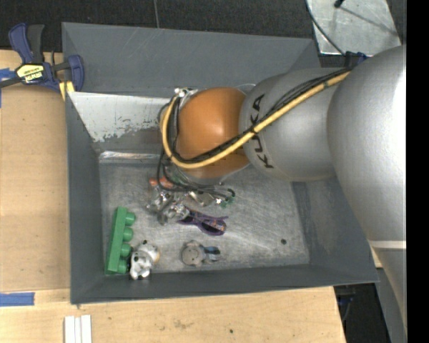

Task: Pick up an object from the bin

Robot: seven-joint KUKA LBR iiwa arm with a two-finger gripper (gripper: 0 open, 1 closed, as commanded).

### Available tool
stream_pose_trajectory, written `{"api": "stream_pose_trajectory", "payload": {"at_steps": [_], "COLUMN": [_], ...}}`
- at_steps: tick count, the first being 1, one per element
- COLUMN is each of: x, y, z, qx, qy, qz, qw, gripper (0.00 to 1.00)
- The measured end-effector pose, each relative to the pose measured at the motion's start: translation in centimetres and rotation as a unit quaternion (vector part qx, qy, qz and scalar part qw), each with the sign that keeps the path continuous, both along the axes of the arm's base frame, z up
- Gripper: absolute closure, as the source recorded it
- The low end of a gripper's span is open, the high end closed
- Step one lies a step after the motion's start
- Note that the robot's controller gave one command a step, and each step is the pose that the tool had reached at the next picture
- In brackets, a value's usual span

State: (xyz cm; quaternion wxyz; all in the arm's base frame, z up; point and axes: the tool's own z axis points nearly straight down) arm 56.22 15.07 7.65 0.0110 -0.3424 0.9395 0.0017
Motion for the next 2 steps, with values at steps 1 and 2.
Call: {"api": "stream_pose_trajectory", "payload": {"at_steps": [1,2], "x": [-0.24,-0.24], "y": [-0.23,-0.24], "z": [-0.31,-0.30], "qx": [-0.003,-0.003], "qy": [0.0050,0.0050], "qz": [-0.001,-0.001], "qw": [1.0000,1.0000], "gripper": [0.00,0.00]}}
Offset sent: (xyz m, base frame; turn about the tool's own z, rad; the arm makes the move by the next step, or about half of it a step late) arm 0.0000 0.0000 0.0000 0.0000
